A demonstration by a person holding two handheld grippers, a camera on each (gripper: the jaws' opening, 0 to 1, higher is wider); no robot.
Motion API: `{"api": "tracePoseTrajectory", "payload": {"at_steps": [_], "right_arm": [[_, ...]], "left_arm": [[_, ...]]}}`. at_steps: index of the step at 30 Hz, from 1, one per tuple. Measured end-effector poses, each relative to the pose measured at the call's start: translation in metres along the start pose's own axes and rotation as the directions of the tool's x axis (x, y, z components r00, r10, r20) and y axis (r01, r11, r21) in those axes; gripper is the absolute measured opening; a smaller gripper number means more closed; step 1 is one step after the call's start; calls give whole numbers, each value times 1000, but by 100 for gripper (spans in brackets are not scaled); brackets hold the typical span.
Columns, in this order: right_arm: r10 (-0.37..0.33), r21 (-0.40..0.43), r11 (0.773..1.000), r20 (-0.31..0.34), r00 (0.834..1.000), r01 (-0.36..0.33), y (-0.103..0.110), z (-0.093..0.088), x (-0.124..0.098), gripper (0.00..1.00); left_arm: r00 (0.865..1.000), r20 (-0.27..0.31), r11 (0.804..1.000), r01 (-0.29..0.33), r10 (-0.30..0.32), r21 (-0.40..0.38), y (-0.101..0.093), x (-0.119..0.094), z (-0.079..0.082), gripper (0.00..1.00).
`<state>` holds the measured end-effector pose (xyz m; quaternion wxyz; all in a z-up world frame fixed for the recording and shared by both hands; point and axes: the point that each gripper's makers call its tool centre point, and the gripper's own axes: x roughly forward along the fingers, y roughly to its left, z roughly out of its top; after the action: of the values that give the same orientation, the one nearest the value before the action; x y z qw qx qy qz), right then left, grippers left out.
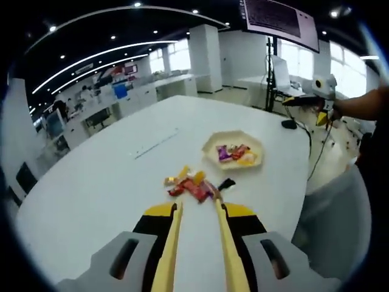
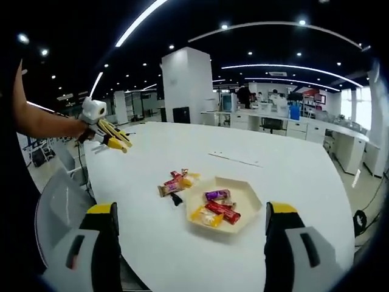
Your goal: Place the target food into the container with the food tongs after gripping and lifting it, then release it inside without dropping or visibly crushing the food.
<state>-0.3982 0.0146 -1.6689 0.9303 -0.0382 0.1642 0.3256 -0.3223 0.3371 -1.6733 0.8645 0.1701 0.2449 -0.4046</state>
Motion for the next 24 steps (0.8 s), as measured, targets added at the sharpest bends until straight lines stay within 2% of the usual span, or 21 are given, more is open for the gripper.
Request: {"api": "tracePoseTrajectory", "payload": {"at_steps": [4,7,9,14,19,21,24], "right_arm": [[-2,-12,1000,-27,1000,2,1,-6,5,99],[-26,-15,1000,-24,999,26,-3,-6,5,99],[-42,4,999,-29,999,42,-8,-10,2,99],[-70,8,997,-53,996,70,-19,-20,3,99],[-74,29,997,-47,996,75,-28,-21,6,99],[-76,26,997,-49,996,77,-33,-23,9,99],[-73,29,997,-54,996,74,-35,-25,11,99]], "left_arm": [[1000,24,1000,5,-5,-1,6,-2,0,26],[1000,11,1000,9,-9,21,12,0,-8,26],[1000,8,1000,21,-20,-14,15,1,-11,26],[999,-2,999,43,-42,22,21,7,-15,26],[999,-7,999,44,-44,27,29,21,-12,26],[999,-3,997,48,-48,57,31,29,-10,26],[995,-41,992,90,-87,93,33,50,-12,26]]}}
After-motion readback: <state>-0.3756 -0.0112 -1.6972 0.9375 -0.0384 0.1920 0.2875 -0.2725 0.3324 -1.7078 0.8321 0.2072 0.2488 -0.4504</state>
